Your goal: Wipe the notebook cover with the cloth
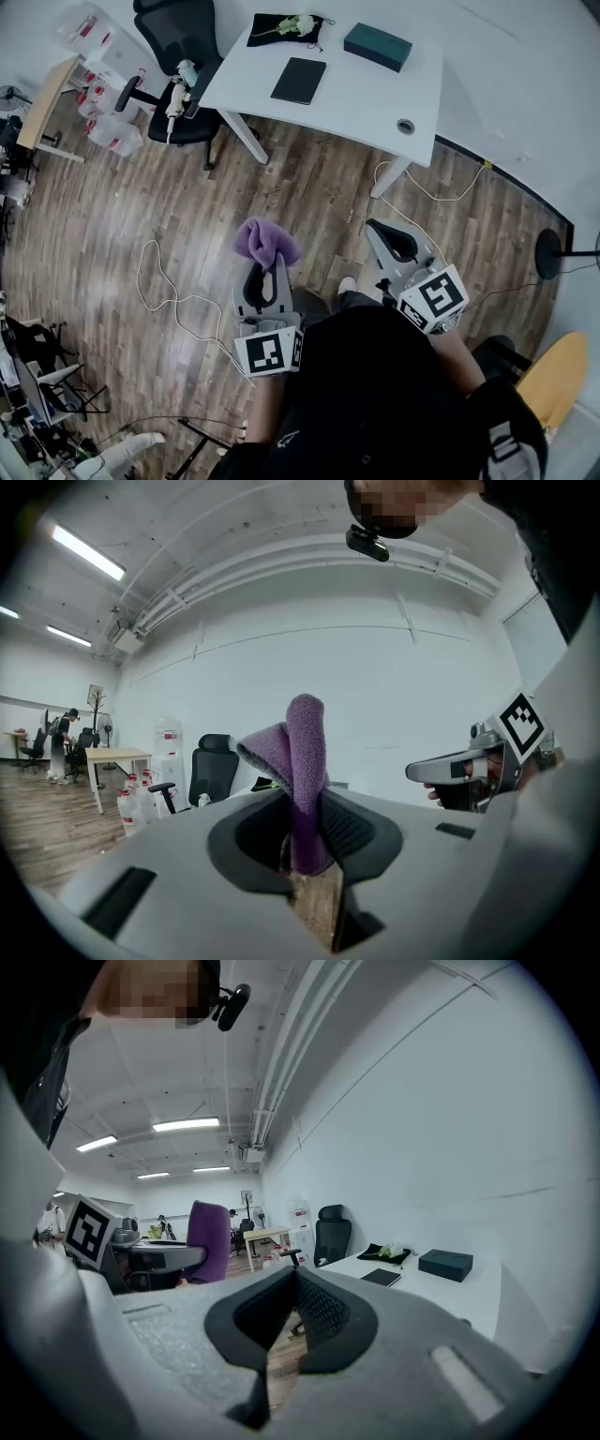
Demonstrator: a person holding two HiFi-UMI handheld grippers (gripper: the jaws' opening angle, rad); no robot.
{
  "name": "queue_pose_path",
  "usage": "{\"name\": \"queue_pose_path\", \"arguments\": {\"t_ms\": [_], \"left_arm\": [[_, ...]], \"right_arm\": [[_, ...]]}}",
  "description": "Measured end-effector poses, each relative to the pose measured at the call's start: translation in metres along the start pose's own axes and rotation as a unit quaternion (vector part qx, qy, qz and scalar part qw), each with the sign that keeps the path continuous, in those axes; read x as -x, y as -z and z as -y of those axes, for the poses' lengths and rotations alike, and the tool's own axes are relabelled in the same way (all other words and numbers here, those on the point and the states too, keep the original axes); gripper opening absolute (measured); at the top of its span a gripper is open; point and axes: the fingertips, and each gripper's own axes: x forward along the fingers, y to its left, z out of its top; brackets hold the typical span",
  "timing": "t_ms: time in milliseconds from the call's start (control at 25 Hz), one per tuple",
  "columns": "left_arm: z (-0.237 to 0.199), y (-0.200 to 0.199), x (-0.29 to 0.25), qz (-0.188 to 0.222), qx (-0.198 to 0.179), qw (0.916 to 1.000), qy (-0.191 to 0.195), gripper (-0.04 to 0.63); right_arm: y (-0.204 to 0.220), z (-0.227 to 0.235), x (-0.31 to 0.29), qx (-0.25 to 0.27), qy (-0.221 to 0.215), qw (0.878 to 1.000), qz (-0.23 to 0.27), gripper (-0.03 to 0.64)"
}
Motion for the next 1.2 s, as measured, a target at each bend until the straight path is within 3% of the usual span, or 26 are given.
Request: {"name": "queue_pose_path", "arguments": {"t_ms": [320, 720, 1200], "left_arm": [[-0.02, -0.001, -0.032, -0.004, 0.005, 0.9999, -0.008, 0.084], [-0.05, -0.018, -0.11, 0.007, -0.016, 0.9983, 0.055, 0.084], [-0.14, -0.04, -0.198, 0.002, -0.03, 0.9939, 0.106, 0.084]], "right_arm": [[-0.003, 0.02, -0.027, -0.011, 0.005, 1.0, -0.005, 0.005], [-0.006, 0.041, -0.086, -0.043, 0.051, 0.998, -0.002, 0.005], [-0.04, 0.053, -0.2, -0.028, 0.102, 0.994, -0.002, 0.005]]}}
